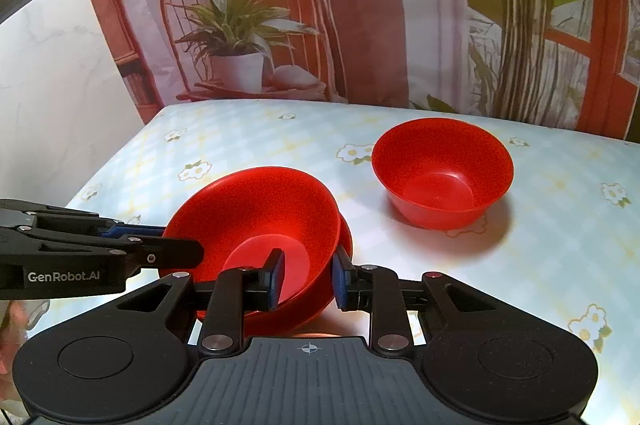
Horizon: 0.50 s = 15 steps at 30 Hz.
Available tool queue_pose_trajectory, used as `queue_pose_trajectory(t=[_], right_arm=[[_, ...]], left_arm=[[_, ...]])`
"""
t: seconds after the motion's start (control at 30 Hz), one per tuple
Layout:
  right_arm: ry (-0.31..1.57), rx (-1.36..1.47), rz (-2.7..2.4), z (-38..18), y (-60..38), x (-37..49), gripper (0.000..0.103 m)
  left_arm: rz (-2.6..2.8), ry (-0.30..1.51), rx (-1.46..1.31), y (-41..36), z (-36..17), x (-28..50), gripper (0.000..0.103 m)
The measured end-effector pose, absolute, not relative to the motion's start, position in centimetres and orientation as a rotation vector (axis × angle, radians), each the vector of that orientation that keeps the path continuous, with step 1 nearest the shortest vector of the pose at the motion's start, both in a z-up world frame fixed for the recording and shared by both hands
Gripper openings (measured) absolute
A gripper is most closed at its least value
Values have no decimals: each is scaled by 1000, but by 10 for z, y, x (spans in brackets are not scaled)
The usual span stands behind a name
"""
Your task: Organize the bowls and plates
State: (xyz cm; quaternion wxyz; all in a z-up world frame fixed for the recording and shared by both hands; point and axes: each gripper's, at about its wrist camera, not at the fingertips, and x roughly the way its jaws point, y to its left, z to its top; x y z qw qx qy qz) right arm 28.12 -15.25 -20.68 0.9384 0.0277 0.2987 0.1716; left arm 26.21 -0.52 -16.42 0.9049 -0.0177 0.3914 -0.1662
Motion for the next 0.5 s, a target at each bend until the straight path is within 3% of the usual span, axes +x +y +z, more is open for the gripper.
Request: queue_pose_trajectory(t=[0.5], right_arm=[[608,46,382,-202,-162,274,29]], left_arm=[[-305,773,-31,-1,-157,261,21]])
